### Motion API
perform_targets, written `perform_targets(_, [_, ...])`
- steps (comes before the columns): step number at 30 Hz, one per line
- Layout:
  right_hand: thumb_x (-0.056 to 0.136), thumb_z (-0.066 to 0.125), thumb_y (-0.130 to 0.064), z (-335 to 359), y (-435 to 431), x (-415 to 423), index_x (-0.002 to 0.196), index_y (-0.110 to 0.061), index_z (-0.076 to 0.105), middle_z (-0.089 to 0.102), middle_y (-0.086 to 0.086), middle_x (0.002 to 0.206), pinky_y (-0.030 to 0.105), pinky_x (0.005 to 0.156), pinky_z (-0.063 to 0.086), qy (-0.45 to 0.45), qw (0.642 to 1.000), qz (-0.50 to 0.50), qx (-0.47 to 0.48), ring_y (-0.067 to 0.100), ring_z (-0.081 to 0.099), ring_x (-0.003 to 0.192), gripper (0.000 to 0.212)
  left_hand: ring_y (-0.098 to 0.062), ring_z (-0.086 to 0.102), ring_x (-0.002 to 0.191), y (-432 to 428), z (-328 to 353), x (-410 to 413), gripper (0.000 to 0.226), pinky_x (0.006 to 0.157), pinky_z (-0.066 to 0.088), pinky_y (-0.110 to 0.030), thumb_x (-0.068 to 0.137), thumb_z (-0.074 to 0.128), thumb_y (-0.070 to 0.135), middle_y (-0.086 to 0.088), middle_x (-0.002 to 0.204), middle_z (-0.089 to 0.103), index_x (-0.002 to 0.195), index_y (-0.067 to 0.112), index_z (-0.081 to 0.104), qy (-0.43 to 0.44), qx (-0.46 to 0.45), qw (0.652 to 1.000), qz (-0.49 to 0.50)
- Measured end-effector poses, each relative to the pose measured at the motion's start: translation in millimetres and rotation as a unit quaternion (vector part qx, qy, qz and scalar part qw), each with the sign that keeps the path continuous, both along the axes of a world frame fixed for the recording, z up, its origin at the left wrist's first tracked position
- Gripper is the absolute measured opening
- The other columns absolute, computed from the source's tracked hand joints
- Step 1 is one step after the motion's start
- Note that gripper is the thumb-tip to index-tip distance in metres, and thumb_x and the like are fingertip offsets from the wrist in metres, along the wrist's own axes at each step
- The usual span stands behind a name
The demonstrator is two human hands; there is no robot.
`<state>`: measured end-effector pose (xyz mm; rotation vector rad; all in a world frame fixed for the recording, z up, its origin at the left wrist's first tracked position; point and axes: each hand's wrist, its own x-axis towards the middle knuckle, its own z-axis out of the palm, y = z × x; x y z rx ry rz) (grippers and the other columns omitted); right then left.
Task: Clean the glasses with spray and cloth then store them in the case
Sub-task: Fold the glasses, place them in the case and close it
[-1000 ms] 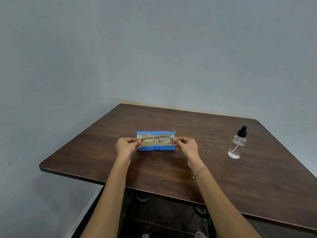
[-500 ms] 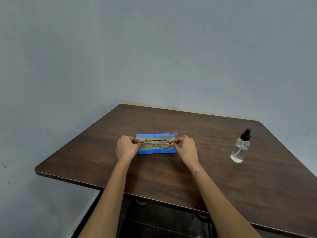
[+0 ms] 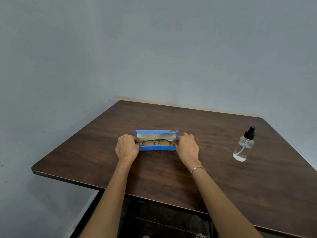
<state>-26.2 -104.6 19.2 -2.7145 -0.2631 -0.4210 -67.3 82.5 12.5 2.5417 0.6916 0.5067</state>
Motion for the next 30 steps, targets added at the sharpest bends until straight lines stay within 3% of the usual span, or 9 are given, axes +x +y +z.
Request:
perform_targets(6, [0.094, 0.054, -0.025, 3, 2, 3, 0.112, -0.015, 0.067, 0.055, 0.002, 0.103, 0.025, 0.065, 0.039, 0.016, 0.999, 0.019, -0.02, 0.016, 0.047, 0.1, 0.024, -0.017, 0.055, 0.099, -1, -2, -2, 0.011, 0.066, 0.05, -0.03, 0.084, 0.069, 0.027, 0.001, 0.103, 0.058, 0.094, 0.028, 0.073, -0.031, -0.005, 1.0, 0.004])
perform_targets(12, [0.096, 0.049, -0.026, 4, -13, 3, 0.109, -0.017, 0.066, 0.058, -0.001, 0.098, 0.025, 0.069, 0.041, -0.083, 0.989, 0.004, 0.12, 0.016, 0.051, 0.097, 0.023, -0.016, 0.053, 0.097, -4, 7, -13, 0.006, 0.063, 0.044, -0.028, 0.081, 0.069, 0.025, 0.0, 0.098, 0.057, 0.085, 0.024, 0.065, -0.161, -0.013, 0.986, 0.05])
perform_targets(16, [0.099, 0.042, -0.023, 13, -12, 3, 0.12, -0.012, 0.057, 0.052, 0.002, 0.119, 0.017, 0.085, 0.034, -0.134, 0.973, 0.065, 0.175, 0.016, 0.044, 0.113, 0.028, -0.021, 0.048, 0.113, -9, 13, -10, 0.023, 0.078, 0.044, -0.03, 0.088, 0.061, 0.031, -0.006, 0.117, 0.054, 0.106, 0.017, 0.057, -0.232, 0.033, 0.972, 0.004])
perform_targets(18, [0.1, 0.037, -0.027, 13, -7, 4, 0.137, -0.011, 0.042, 0.042, 0.004, 0.139, 0.019, 0.101, 0.027, -0.118, 0.976, 0.122, 0.133, 0.015, 0.03, 0.132, 0.041, -0.023, 0.037, 0.132, -11, 13, -5, 0.042, 0.1, 0.039, -0.037, 0.093, 0.051, 0.036, -0.009, 0.14, 0.045, 0.128, 0.013, 0.049, -0.209, 0.068, 0.974, -0.058])
perform_targets(19, [0.101, 0.034, -0.03, 11, -5, 6, 0.144, -0.011, 0.031, 0.032, 0.004, 0.149, 0.022, 0.11, 0.02, -0.096, 0.979, 0.149, 0.1, 0.015, 0.02, 0.139, 0.047, -0.022, 0.026, 0.14, -12, 11, -1, 0.051, 0.11, 0.028, -0.04, 0.095, 0.045, 0.039, -0.007, 0.15, 0.034, 0.139, 0.013, 0.04, -0.175, 0.084, 0.977, -0.088])
perform_targets(21, [0.102, 0.027, -0.035, 5, -2, 9, 0.149, -0.011, 0.012, 0.009, 0.003, 0.158, 0.029, 0.118, 0.005, -0.051, 0.981, 0.189, 0.015, 0.014, 0.0, 0.145, 0.055, -0.016, 0.005, 0.146, -13, 6, 5, 0.06, 0.116, 0.007, -0.043, 0.099, 0.03, 0.045, -0.003, 0.158, 0.013, 0.149, 0.015, 0.02, -0.093, 0.125, 0.979, -0.13])
perform_targets(23, [0.102, 0.023, -0.04, -2, 0, 10, 0.149, -0.012, 0.004, 0.0, 0.002, 0.158, 0.033, 0.118, -0.001, -0.025, 0.978, 0.201, -0.054, 0.013, -0.006, 0.145, 0.058, -0.013, -0.002, 0.146, -12, 0, 7, 0.06, 0.117, 0.0, -0.046, 0.099, 0.02, 0.049, 0.0, 0.159, 0.006, 0.15, 0.017, 0.013, -0.034, 0.153, 0.975, -0.154])
perform_targets(26, [0.101, 0.021, -0.043, -6, -2, 8, 0.149, -0.015, 0.012, 0.008, 0.001, 0.158, 0.033, 0.117, 0.001, -0.012, 0.976, 0.198, -0.087, 0.013, 0.003, 0.145, 0.057, -0.012, 0.004, 0.146, -11, -5, 2, 0.058, 0.116, 0.002, -0.048, 0.099, 0.018, 0.049, 0.003, 0.158, 0.014, 0.149, 0.02, 0.019, 0.002, 0.141, 0.975, -0.171])
perform_targets(30, [0.1, 0.031, -0.041, -9, -5, 2, 0.143, -0.016, 0.037, 0.033, 0.001, 0.15, 0.029, 0.115, 0.015, -0.032, 0.98, 0.195, -0.036, 0.014, 0.024, 0.14, 0.05, -0.01, 0.016, 0.144, -12, -9, -7, 0.051, 0.116, 0.007, -0.048, 0.1, 0.028, 0.042, 0.006, 0.153, 0.03, 0.146, 0.021, 0.031, -0.013, 0.142, 0.976, -0.165])
